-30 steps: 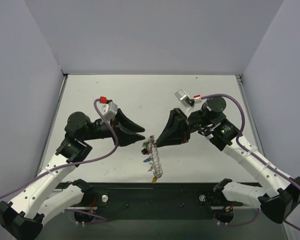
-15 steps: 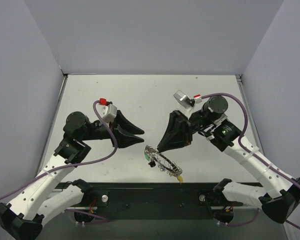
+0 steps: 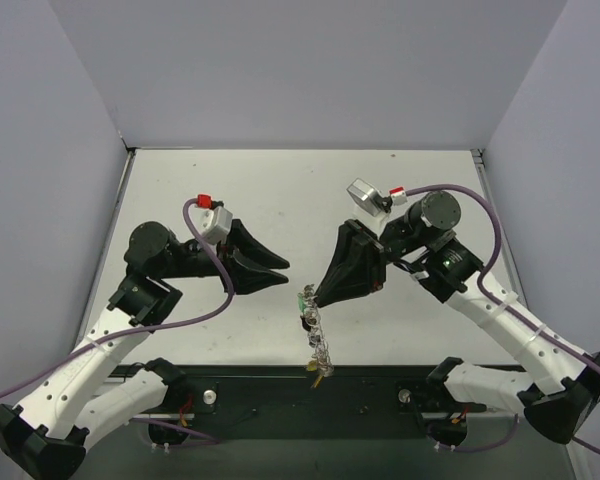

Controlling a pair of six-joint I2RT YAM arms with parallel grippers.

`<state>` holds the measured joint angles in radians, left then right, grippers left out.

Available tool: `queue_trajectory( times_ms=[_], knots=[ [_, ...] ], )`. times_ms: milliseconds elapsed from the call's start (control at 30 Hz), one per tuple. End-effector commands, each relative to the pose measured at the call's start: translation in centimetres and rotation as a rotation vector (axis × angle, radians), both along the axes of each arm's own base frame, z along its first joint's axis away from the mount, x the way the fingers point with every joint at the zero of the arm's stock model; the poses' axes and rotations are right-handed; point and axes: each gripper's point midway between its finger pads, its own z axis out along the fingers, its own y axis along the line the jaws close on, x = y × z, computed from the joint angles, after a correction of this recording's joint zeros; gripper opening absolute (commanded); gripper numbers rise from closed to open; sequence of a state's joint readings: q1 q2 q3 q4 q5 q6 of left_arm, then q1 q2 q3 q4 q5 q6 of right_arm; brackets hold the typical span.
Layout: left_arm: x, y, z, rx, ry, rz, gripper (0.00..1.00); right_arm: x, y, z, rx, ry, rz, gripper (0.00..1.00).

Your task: Put the keys on the keyring

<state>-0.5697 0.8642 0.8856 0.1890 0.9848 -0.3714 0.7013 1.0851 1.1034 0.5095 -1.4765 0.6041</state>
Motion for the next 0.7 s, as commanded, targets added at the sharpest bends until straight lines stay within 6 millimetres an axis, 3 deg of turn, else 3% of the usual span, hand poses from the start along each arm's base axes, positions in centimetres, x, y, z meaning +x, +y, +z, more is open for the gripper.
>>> queue_trajectory(
  times_ms=[0, 67, 100, 133, 200, 400, 667],
  knots=[
    [-1.0, 0.5, 4.1, -0.093, -0.100, -0.018, 0.41, -1.3, -1.4, 1.1, 0.075, -0.171, 0.145, 0.00],
    [-1.0, 0.4, 4.4, -0.106, -0.101, -0.015, 0.41, -0.2, -1.0, 1.0, 0.042, -0.076, 0.109, 0.00],
    [-1.1, 0.4, 4.8, -0.119, -0.104, -0.019, 0.40, 0.6, -0.5, 1.7, 0.125, -0.132, 0.078, 0.00],
    [-1.1, 0.3, 4.8, -0.121, -0.102, -0.024, 0.40, 0.6, -0.6, 2.0, 0.091, -0.033, 0.077, 0.00],
    [-1.1, 0.0, 5.0, -0.129, -0.098, -0.038, 0.39, 1.5, -0.5, 3.0, 0.155, -0.052, 0.057, 0.00],
    [-1.5, -0.5, 5.3, -0.140, -0.099, -0.059, 0.38, 4.0, 0.8, 2.3, 0.186, 0.002, -0.001, 0.00],
    [-1.1, -0.7, 4.9, -0.126, -0.096, -0.048, 0.36, 5.8, 0.2, 3.3, 0.218, 0.018, -0.074, 0.00]
  ],
)
